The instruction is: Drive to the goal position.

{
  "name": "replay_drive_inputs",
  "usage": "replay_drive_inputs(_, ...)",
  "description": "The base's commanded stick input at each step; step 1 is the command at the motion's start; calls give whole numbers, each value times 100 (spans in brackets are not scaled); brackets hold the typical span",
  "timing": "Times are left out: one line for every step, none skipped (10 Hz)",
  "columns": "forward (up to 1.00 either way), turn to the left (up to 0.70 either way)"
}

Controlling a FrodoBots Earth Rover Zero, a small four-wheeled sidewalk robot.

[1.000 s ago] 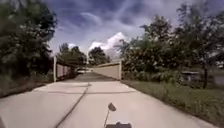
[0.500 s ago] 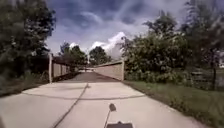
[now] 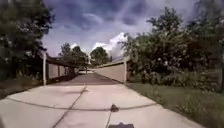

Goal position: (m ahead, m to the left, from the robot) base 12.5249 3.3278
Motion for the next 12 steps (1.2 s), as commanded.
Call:
replay_drive_inputs(98,29)
replay_drive_inputs(98,35)
replay_drive_inputs(98,8)
replay_drive_inputs(98,0)
replay_drive_inputs(98,0)
replay_drive_inputs(98,0)
replay_drive_inputs(98,0)
replay_drive_inputs(98,0)
replay_drive_inputs(98,0)
replay_drive_inputs(98,0)
replay_drive_inputs(98,0)
replay_drive_inputs(98,0)
